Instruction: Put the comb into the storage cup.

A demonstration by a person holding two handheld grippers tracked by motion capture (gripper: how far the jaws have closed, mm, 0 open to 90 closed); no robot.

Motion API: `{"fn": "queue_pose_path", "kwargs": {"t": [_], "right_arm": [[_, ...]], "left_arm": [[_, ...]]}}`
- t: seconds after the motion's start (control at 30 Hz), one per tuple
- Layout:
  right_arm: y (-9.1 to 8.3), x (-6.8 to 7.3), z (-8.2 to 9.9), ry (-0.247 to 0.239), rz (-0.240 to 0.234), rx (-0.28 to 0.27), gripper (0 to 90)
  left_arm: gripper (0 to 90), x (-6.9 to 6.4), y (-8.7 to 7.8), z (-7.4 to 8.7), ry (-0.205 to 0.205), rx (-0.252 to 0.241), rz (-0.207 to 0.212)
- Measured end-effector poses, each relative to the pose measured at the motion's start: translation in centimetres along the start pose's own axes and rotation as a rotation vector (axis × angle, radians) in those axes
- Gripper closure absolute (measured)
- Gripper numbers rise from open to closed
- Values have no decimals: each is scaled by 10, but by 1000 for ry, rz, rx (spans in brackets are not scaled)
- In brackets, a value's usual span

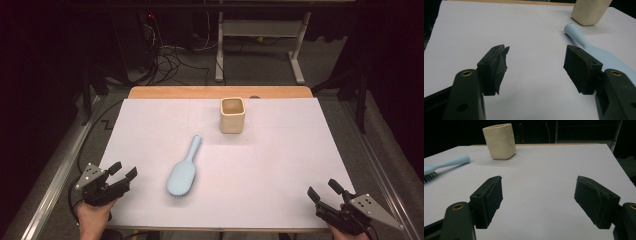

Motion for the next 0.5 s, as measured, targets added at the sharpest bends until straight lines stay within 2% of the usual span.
{"fn": "queue_pose_path", "kwargs": {"t": [0.5], "right_arm": [[1,1,1,-1,-7,15,236]], "left_arm": [[355,-3,1,-1,27,-20,2]]}}
Point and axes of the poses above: each handheld gripper's, and its own axes: y roughly forward along the jaws, z roughly out of its underside, x roughly to its left, the point moved 6 cm from there along y, roughly forward along the jaws, and after that the axes turned 7 degrees about -z, right-handed, at the moved point
